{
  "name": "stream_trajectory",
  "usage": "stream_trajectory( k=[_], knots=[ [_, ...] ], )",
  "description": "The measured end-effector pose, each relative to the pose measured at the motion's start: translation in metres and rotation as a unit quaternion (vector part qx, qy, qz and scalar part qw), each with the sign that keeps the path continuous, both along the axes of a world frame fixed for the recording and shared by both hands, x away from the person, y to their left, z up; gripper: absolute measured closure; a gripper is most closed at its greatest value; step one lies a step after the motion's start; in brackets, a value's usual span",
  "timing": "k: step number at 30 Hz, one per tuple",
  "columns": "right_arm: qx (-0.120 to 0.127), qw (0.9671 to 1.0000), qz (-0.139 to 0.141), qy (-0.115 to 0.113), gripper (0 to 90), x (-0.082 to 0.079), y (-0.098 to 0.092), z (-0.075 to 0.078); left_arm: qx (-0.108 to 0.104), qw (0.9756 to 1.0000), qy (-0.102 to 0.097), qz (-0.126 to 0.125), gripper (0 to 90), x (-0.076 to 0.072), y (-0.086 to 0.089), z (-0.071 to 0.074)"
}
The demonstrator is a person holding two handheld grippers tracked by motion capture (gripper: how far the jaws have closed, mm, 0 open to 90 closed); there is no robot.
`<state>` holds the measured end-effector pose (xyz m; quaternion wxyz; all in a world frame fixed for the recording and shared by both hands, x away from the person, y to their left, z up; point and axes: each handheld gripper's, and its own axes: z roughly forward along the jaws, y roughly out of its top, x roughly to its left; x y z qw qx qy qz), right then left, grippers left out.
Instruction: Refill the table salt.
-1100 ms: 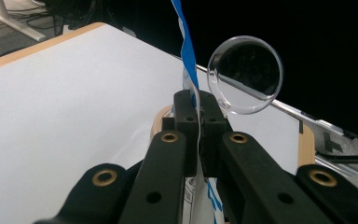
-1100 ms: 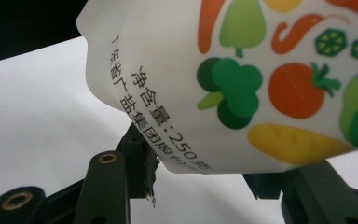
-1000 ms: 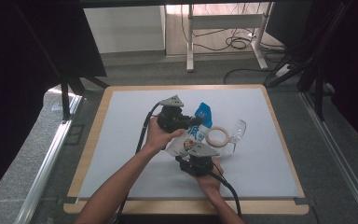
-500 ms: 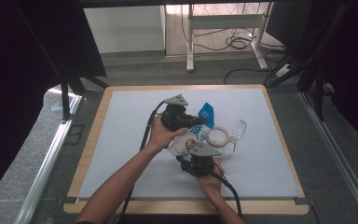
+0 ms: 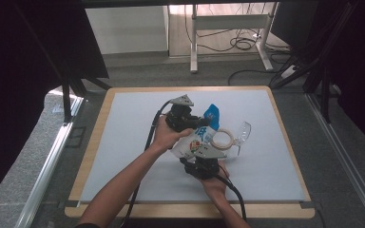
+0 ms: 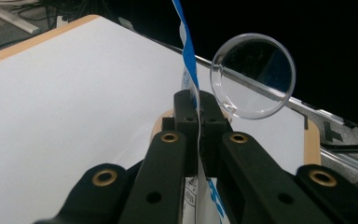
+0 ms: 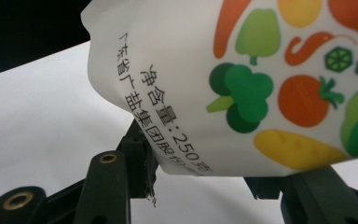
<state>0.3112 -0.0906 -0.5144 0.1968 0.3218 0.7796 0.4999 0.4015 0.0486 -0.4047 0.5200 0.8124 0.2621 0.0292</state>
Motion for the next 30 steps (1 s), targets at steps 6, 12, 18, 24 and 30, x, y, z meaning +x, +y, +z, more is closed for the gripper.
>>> stream_trajectory(
  k=[6,12,18,24,30],
  knots=[
    [0.006,1.0000,0.000,-0.001,52.2,0.0000,-0.0010,0.0025,0.005,1.0000,-0.003,-0.004,89.6,0.0010,-0.0047,0.0021],
    [0.006,1.0000,0.002,0.000,52.3,-0.0011,-0.0008,0.0046,0.010,0.9999,-0.005,-0.004,89.6,0.0010,-0.0054,0.0031],
    [0.008,0.9999,0.006,-0.002,52.4,-0.0024,0.0003,0.0061,0.014,0.9999,-0.007,-0.005,89.6,0.0009,-0.0051,0.0042],
    [0.010,0.9999,0.008,-0.002,52.5,-0.0028,0.0007,0.0067,0.014,0.9999,-0.005,-0.005,89.5,0.0022,-0.0038,0.0041],
    [0.010,0.9999,0.011,-0.003,52.6,-0.0036,0.0001,0.0079,0.012,0.9999,-0.004,-0.006,89.6,0.0043,-0.0010,0.0035]
  ],
)
